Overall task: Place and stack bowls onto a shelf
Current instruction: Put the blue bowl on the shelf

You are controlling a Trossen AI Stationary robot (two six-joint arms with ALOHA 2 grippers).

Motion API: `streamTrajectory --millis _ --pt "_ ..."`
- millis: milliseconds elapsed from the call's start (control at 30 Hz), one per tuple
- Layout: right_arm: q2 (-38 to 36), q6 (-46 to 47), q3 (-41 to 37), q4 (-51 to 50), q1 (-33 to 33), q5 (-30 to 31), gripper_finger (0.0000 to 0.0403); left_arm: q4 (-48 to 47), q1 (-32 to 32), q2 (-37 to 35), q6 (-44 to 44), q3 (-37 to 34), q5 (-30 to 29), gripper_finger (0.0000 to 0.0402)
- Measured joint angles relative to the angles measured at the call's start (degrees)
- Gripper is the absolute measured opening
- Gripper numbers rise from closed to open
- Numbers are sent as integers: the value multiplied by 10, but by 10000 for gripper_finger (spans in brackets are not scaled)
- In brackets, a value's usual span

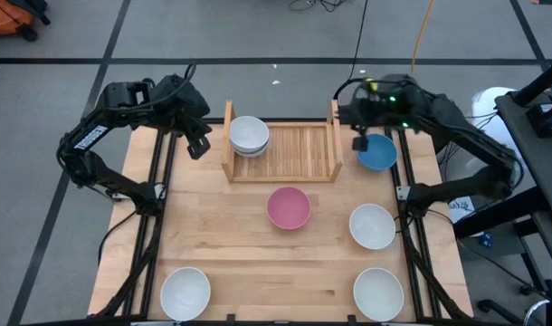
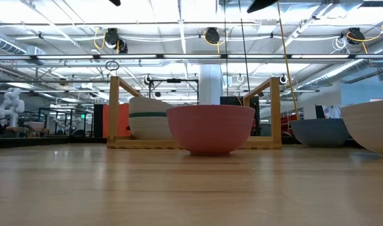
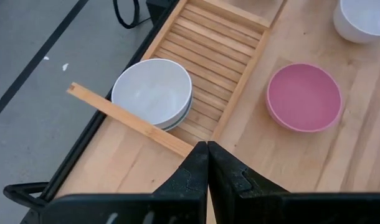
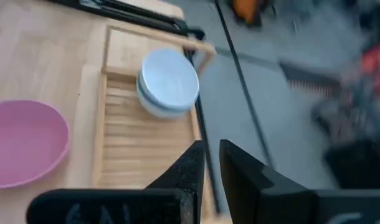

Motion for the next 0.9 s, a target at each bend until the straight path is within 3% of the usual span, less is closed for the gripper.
streamTrajectory --millis 400,633,733,900 --pt "-46 337 -2 -299 -3 77 43 1 0 0 -17 0 0 5" --pt "-32 552 -62 -340 -34 81 43 2 0 0 -28 0 0 5" --pt "-28 573 -120 -325 -50 47 43 2 0 0 -28 0 0 6" --pt "-21 517 -240 -244 -79 28 43 2 0 0 -28 0 0 6"
